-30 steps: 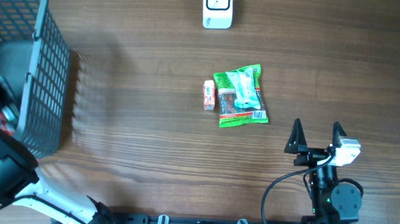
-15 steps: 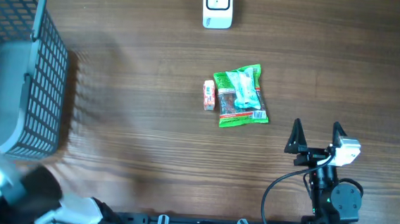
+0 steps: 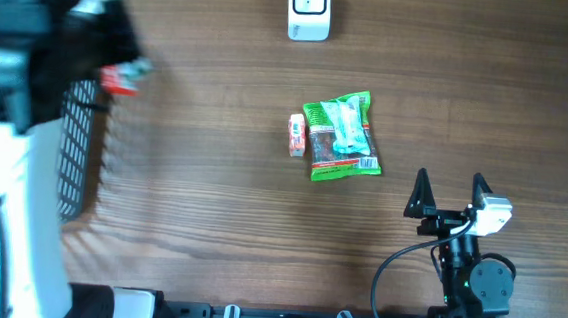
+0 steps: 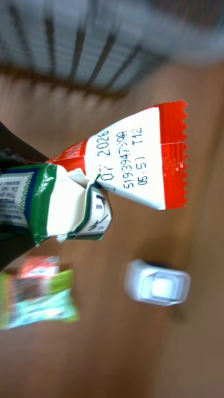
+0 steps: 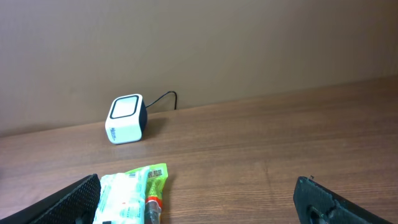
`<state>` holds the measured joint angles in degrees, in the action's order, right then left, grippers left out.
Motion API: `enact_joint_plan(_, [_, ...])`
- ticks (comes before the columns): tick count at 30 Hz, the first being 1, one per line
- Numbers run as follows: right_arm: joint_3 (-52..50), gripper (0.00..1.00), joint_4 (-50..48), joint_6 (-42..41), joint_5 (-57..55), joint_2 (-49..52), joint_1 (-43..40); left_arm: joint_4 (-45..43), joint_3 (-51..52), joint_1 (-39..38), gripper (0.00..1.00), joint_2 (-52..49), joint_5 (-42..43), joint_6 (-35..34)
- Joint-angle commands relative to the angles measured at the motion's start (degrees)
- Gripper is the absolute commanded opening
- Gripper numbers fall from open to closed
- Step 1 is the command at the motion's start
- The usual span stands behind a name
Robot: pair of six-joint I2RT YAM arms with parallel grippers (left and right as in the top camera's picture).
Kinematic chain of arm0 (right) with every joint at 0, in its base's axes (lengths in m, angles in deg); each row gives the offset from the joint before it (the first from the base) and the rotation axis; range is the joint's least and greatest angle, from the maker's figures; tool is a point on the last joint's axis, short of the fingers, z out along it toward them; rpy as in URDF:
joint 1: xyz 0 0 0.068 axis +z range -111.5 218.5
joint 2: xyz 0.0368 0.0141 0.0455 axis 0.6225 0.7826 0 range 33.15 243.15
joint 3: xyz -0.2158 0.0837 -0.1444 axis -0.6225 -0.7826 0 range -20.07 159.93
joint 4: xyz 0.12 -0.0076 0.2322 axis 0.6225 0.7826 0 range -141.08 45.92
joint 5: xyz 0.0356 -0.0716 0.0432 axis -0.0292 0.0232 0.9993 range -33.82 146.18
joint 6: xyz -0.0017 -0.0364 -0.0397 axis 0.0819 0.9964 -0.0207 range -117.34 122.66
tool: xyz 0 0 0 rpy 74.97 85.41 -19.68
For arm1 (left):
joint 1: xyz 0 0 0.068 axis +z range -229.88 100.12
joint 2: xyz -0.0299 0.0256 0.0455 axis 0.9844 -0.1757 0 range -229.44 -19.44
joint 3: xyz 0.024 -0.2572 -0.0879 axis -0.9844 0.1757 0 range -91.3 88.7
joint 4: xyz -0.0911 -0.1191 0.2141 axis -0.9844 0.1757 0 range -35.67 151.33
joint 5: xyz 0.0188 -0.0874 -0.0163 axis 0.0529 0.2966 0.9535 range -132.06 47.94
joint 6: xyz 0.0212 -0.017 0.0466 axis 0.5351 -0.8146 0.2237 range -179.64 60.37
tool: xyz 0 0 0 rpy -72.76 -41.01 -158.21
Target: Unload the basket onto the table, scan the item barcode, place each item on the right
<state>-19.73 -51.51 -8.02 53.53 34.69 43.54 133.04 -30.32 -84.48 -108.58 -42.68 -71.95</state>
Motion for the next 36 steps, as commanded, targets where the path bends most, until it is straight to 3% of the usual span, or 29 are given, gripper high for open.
enact_joint_plan(1, [-0.04,1.00,-0.31,-0.20,-0.74,-0.20,-0.28,-1.92,9.09,-8.92,0.14,-3.78,0.11,-7.08])
enact_joint_plan(9, [-0.04,1.00,-0.31,-0.20,-0.74,-0.20,-0.28,-21.64,34.42,-20.94,0.14,-10.88,0.09,-11.63])
enact_joint_plan(11, [-0.04,1.00,-0.31,-0.22,-0.74,-0.20,-0.28,-27.61,40.35,-22.38,0.14,-13.49,0.09,-15.67])
enact_joint_plan(18, [-0.04,1.00,-0.31,-0.22,-0.74,-0.20,-0.28,-38.01,47.32,-22.60,0.18,-18.51,0.79,-17.31])
enact_joint_plan(19, [-0.04,1.00,-0.31,-0.22,-0.74,-0.20,-0.28,-38.86,47.36,-22.60,0.21,-18.86,0.79,-17.31])
enact_joint_plan(21, [-0.04,1.00,-0.31,-0.20,-0.74,-0.20,-0.28,-40.17,47.36,-22.62,0.43,-19.32,1.01,-17.31])
enact_joint_plan(23, [-0.04,1.00,-0.31,-0.20,-0.74,-0.20,-0.28,-40.17,47.36,-22.62,0.49,-19.32,0.98,-17.09])
enact_joint_plan(25, [-0.04,1.00,-0.31,-0.22,-0.74,-0.20,-0.28,-40.15,47.36,-22.49,0.66,-19.32,0.90,-15.93])
enact_joint_plan(30, [-0.04,1.00,-0.31,-0.22,-0.74,-0.20,-0.28,-40.15,47.32,-20.26,0.74,-17.64,0.76,-14.91])
enact_joint_plan(36, [-0.04,1.00,-0.31,-0.22,-0.74,-0.20,-0.28,-38.03,45.09,-15.39,0.75,-9.01,0.81,-14.27])
